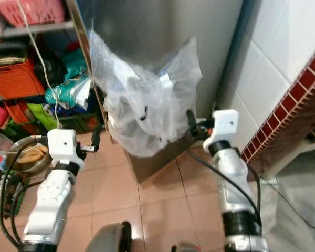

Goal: Restocking fridge

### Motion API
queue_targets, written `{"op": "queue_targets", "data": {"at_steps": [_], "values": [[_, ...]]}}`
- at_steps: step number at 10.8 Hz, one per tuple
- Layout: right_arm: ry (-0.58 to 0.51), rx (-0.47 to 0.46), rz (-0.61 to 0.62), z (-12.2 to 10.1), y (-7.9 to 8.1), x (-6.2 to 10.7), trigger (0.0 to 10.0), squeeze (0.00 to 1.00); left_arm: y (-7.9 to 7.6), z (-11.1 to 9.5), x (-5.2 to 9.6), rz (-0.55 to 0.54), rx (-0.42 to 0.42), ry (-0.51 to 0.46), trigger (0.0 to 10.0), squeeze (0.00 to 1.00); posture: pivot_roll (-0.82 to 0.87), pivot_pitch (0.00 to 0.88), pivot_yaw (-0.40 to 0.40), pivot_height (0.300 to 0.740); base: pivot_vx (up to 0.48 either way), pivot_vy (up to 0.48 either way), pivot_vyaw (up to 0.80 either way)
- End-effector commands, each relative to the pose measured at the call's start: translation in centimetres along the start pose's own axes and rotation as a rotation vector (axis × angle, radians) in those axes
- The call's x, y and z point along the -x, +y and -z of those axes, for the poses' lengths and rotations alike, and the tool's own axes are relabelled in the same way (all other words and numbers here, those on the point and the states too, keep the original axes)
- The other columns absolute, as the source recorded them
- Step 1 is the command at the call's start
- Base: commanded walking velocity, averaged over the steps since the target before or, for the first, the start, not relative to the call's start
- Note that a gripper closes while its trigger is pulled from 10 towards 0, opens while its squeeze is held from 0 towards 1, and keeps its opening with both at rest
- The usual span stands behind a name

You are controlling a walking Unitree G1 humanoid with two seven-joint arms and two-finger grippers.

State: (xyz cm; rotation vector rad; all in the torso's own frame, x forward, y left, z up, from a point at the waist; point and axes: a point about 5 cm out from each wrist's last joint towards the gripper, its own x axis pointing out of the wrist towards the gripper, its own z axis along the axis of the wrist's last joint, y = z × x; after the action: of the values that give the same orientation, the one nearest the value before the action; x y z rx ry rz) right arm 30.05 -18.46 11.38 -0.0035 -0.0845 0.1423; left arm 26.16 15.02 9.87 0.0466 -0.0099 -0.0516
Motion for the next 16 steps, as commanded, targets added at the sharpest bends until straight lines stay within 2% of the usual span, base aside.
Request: {"op": "queue_targets", "data": {"at_steps": [1, 3, 4, 5, 6, 8, 9, 11, 16], "values": [[-0.014, 0.019, 0.007, -0.1, 0.3, 0.3, 10.0, 0.00, 0.1, 0.7, 0.2, 0.012, 0.011, 0.039, 10.0, 0.00, 0.05, 0.063, 0.034, 0.740, 0.000, 0.000, 0.00], [0.001, 0.069, 0.076, 0.6, 0.1, 1.2, 10.0, 0.00, -0.1, 2.1, 0.2, 0.062, 0.064, 0.133, 10.0, 0.00, 0.04, 0.045, 0.038, 0.740, 0.000, 0.000, 0.40], [-0.002, 0.062, 0.093, 0.7, 0.3, 1.2, 10.0, 0.00, -0.4, 2.2, 0.0, 0.101, 0.058, 0.139, 10.0, 0.00, 0.04, 0.044, 0.045, 0.740, 0.000, 0.000, 0.80], [-0.009, 0.045, 0.109, 0.5, 0.4, 1.0, 10.0, 0.00, 0.1, 2.1, -0.3, 0.075, 0.036, 0.122, 10.0, 0.00, 0.04, 0.046, 0.052, 0.740, 0.000, 0.000, 0.80], [-0.010, 0.021, 0.101, 0.5, 0.7, 0.7, 10.0, 0.00, 1.5, 2.7, -0.8, -0.015, 0.002, 0.160, 10.0, 0.00, 0.04, 0.060, 0.060, 0.740, 0.000, 0.000, 0.00], [-0.003, 0.000, 0.080, 0.5, 1.4, 0.1, 10.0, 0.00, 2.6, 2.2, -1.2, -0.004, 0.010, 0.142, 10.0, 0.00, 0.05, 0.069, 0.057, 0.740, 0.000, 0.000, 0.00], [0.007, -0.009, 0.071, 0.6, 1.9, 0.0, 10.0, 0.00, 3.0, 2.2, -1.1, -0.032, 0.032, 0.140, 10.0, 0.00, 0.04, 0.073, 0.059, 0.740, 0.000, 0.000, 0.00], [0.035, -0.026, 0.080, 1.2, 2.0, 0.3, 10.0, 0.00, 2.2, 2.7, -0.8, -0.032, 0.074, 0.151, 10.0, 0.00, 0.04, 0.079, 0.058, 0.740, 0.000, 0.000, 0.00], [0.034, -0.005, 0.100, 1.0, 1.4, 0.2, 10.0, 0.00, 1.7, 2.7, -1.3, -0.018, 0.098, 0.156, 10.0, 0.00, 0.03, 0.079, 0.054, 0.740, 0.000, 0.441, -0.10]]}}
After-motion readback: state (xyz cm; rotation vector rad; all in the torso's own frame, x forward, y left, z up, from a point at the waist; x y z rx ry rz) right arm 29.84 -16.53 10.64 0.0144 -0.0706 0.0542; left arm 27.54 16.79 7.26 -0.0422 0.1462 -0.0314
